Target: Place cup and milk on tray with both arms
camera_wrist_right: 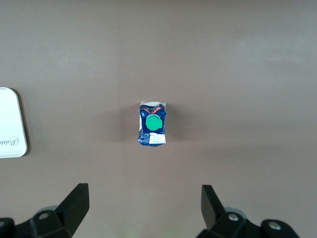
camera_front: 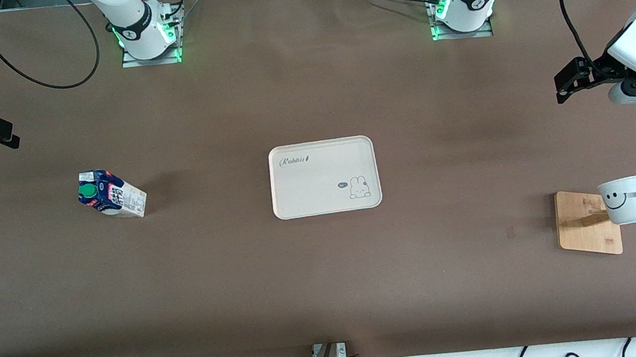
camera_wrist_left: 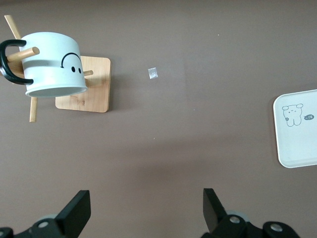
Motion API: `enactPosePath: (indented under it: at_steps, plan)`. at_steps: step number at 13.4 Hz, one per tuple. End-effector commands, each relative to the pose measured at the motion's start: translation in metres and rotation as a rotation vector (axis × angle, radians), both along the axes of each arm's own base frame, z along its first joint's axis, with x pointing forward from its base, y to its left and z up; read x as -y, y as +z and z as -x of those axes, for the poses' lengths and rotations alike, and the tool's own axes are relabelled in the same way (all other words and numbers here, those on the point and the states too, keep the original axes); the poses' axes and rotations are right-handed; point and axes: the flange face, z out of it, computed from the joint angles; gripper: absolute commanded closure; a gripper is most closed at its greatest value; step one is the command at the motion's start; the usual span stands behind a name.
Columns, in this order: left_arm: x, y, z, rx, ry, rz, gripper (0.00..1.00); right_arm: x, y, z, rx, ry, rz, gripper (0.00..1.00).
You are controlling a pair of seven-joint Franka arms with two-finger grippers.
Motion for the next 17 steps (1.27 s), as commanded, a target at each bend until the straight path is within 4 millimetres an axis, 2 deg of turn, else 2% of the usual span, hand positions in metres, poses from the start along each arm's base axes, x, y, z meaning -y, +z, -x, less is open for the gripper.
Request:
enactPosePath:
  at_steps: [1, 11, 12, 14, 17]
  plan:
    - [0.002, 0.006, -0.004, -0.005, -0.006, -0.015, 0.0, -0.003, 0.001, 0.004, -0.003, -0.004, -0.012, 0.0]
    - [0.003, 0.005, -0.003, -0.016, 0.003, -0.005, 0.0, 0.0, 0.0, 0.004, -0.007, -0.007, -0.015, 0.0]
    - [0.005, 0.003, -0.005, -0.017, 0.006, -0.004, 0.0, 0.0, -0.012, -0.002, -0.03, -0.006, -0.008, 0.0]
    - [0.006, 0.0, -0.011, -0.02, 0.008, 0.013, 0.0, 0.0, -0.019, -0.005, -0.043, -0.004, -0.001, 0.0]
    - [-0.001, -0.022, -0.039, -0.044, 0.022, 0.019, 0.0, 0.005, -0.036, -0.009, -0.095, -0.02, 0.002, 0.0]
